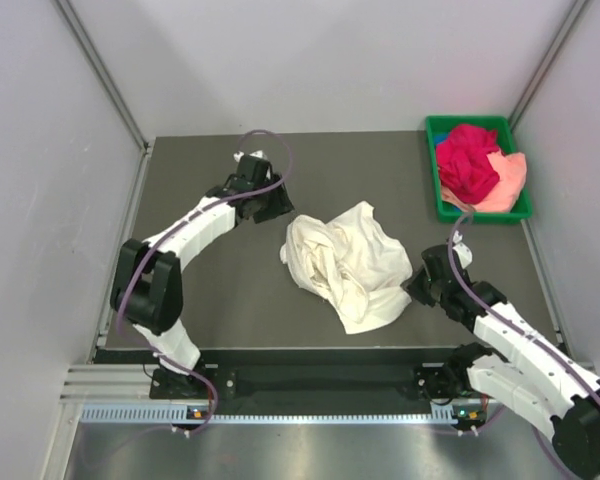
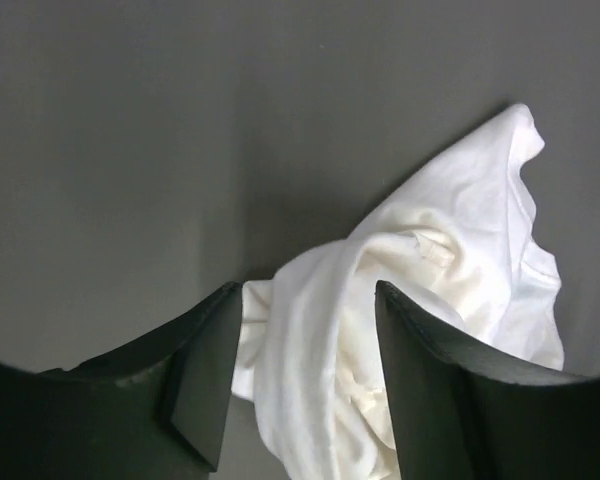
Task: Fold and stack the t-shirts
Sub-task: Flatten the tshirt out
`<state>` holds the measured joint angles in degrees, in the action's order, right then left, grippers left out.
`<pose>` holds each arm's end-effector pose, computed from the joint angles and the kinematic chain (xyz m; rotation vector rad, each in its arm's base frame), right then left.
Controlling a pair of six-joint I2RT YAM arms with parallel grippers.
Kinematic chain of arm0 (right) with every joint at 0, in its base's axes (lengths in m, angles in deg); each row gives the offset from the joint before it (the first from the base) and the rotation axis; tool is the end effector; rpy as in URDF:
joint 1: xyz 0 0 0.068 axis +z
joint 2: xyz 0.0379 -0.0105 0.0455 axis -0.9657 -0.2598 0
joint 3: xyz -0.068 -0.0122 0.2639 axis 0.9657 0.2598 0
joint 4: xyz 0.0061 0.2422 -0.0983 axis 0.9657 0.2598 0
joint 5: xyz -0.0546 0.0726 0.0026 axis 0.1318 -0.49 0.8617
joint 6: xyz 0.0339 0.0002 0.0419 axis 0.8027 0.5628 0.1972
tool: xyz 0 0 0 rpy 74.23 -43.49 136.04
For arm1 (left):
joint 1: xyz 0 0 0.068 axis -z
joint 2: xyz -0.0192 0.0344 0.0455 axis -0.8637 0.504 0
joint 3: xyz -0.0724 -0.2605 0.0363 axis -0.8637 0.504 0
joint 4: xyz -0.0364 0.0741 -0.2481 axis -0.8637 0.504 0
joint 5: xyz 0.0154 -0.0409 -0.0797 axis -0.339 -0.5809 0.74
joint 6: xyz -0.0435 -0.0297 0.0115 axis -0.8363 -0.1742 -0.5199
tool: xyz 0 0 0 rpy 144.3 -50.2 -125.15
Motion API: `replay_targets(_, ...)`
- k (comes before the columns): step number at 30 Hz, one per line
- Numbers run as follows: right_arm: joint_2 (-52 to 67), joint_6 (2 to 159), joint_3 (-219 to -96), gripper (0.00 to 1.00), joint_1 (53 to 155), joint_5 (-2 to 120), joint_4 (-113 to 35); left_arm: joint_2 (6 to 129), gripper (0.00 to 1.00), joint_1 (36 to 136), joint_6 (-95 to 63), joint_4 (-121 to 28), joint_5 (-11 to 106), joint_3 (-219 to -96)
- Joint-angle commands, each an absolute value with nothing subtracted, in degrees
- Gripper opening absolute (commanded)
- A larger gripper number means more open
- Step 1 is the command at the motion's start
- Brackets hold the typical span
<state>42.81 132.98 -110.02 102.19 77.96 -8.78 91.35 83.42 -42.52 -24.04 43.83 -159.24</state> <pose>0.1449 0.0671 0.2025 0.7575 2.3374 0.4602 0.3522 -0.1574 0.2444 -0.2774 2.4381 -0.5958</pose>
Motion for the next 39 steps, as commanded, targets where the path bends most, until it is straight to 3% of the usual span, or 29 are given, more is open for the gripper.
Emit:
replay_targets(1,41.26,131.01,-110.41,0.00,102.54,78.55,-11.11,82.92,0.61,85.48,-36.50,-18.12,31.95,-158.67)
replay_targets(4,44.14,132.16,-106.72,0.00,102.54,76.54,-12.68,74.48,0.61,91.88,-33.77,-18.11,29.10,-149.99)
replay_targets(8,46.79,132.25,-104.95,0.03,102.54,75.74,-12.52,66.13,0.59,102.43,-33.57,-22.59,34.44,-140.85)
replay_targets(15,47.23,130.49,-105.49,0.08,102.54,76.36,-8.29,69.44,0.58,113.51,-42.97,-30.15,41.73,-137.91)
replay_targets(17,48.28,130.84,-104.61,0.15,102.63,74.43,-8.47,73.72,0.59,114.40,-45.43,-32.52,43.42,-139.57)
replay_targets(19,49.86,131.28,-103.29,0.35,102.63,73.72,-7.42,76.99,0.60,116.68,-46.40,-32.62,43.87,-141.50)
replay_targets(22,53.02,132.16,-102.76,0.45,102.54,74.42,-3.21,84.01,0.61,121.07,-46.15,-32.18,41.42,-145.89)
replay_targets(39,61.03,138.05,-95.11,0.44,102.80,70.82,-0.83,98.01,0.56,126.44,-49.05,-29.98,26.73,-153.55)
